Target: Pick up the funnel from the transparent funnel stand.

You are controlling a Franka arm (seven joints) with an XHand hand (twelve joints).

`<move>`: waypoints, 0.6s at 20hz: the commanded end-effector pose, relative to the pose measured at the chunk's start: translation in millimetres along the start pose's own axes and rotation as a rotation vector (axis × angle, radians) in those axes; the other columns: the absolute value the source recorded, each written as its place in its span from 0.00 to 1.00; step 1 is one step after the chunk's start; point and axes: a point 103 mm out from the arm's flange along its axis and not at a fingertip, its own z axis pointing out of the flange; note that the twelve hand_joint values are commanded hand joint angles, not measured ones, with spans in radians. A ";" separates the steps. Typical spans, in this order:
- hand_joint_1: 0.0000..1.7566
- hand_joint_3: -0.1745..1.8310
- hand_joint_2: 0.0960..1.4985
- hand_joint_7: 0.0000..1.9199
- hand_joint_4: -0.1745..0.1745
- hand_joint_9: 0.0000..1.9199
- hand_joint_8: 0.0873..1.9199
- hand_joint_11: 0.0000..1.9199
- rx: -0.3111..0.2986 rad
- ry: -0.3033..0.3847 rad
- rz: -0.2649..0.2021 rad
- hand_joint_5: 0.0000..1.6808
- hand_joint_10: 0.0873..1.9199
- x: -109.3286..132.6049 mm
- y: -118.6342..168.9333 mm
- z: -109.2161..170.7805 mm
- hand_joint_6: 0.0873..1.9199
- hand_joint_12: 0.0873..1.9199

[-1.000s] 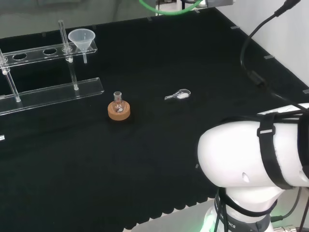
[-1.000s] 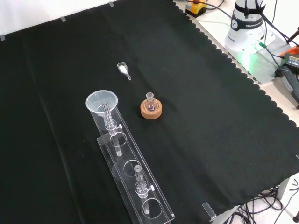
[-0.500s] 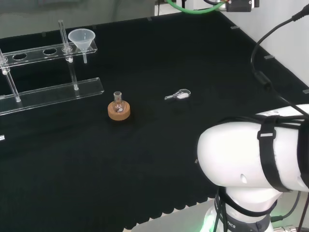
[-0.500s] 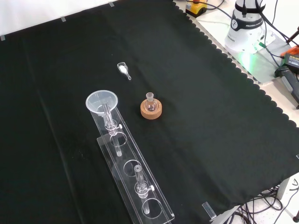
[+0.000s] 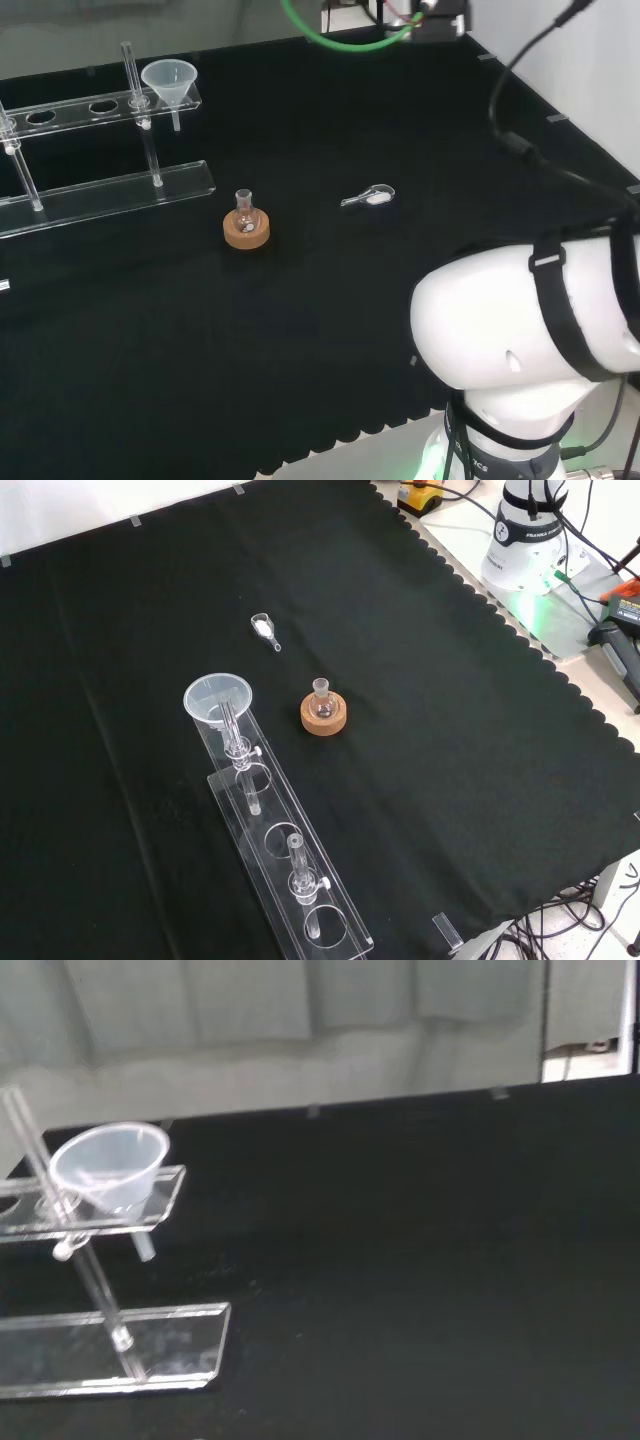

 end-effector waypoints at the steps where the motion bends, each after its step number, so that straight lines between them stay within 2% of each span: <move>1: 0.16 0.20 0.53 0.02 0.45 0.15 0.00 0.00 0.018 0.021 -0.183 0.08 0.00 101.9 88.3 57.7 0.00 0.74; 2: 0.16 0.20 0.53 0.02 0.45 0.15 0.00 0.00 0.038 -0.005 -0.221 0.08 0.00 114.3 99.9 63.3 0.00 0.74; 4: 0.16 0.19 0.53 0.02 0.45 0.15 0.00 0.00 0.048 -0.007 -0.234 0.08 0.00 122.3 120.0 72.8 0.00 0.74; 8: 0.16 0.19 0.52 0.01 0.45 0.14 0.00 0.00 0.072 0.007 -0.213 0.07 0.00 131.3 154.0 93.5 0.00 0.73; 12: 0.16 0.17 0.50 0.00 0.46 0.12 0.00 0.00 0.093 0.031 -0.171 0.06 0.00 137.1 181.8 112.0 0.00 0.72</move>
